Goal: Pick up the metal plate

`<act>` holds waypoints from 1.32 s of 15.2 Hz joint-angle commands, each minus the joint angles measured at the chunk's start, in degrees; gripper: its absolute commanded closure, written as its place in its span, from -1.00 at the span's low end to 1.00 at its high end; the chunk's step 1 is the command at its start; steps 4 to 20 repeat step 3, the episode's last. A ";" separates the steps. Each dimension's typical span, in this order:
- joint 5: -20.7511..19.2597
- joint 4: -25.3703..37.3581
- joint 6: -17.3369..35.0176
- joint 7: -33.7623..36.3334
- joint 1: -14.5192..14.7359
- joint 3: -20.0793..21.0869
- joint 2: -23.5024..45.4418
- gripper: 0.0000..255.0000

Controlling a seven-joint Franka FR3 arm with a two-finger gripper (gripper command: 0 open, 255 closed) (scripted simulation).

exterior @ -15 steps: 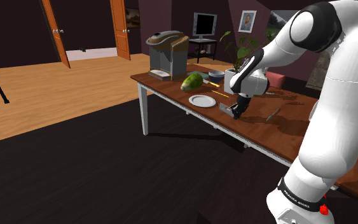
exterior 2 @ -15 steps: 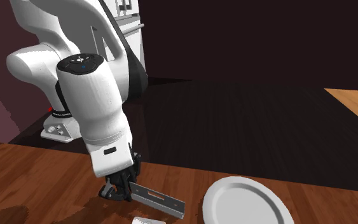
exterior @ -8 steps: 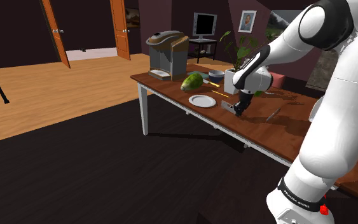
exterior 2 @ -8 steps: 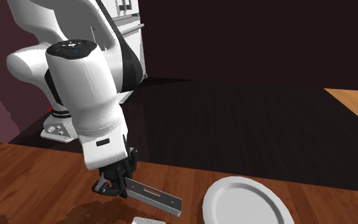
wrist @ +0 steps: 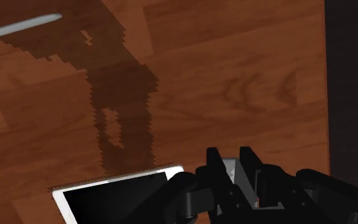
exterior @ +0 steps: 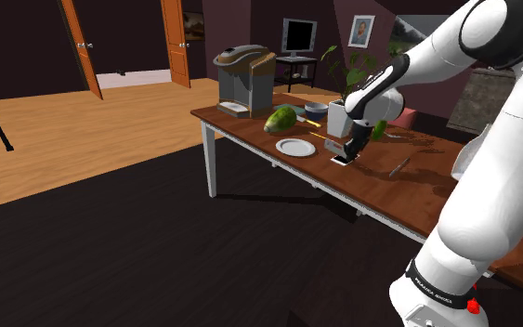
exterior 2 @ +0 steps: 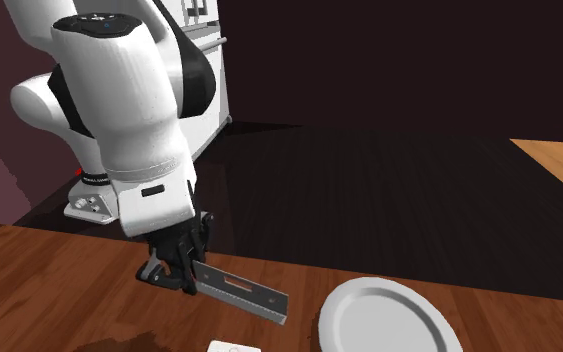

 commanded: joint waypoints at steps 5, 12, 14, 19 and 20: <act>-1.39 0.43 -1.64 0.86 -0.06 -0.13 -1.45 1.00; -1.39 0.43 -1.64 0.86 -0.06 -0.13 -1.45 1.00; -1.39 0.43 -1.64 0.86 -0.06 -0.13 -1.45 1.00; -1.39 0.43 -1.64 0.86 -0.06 -0.13 -1.45 1.00; -1.39 0.43 -1.64 0.86 -0.06 -0.13 -1.45 1.00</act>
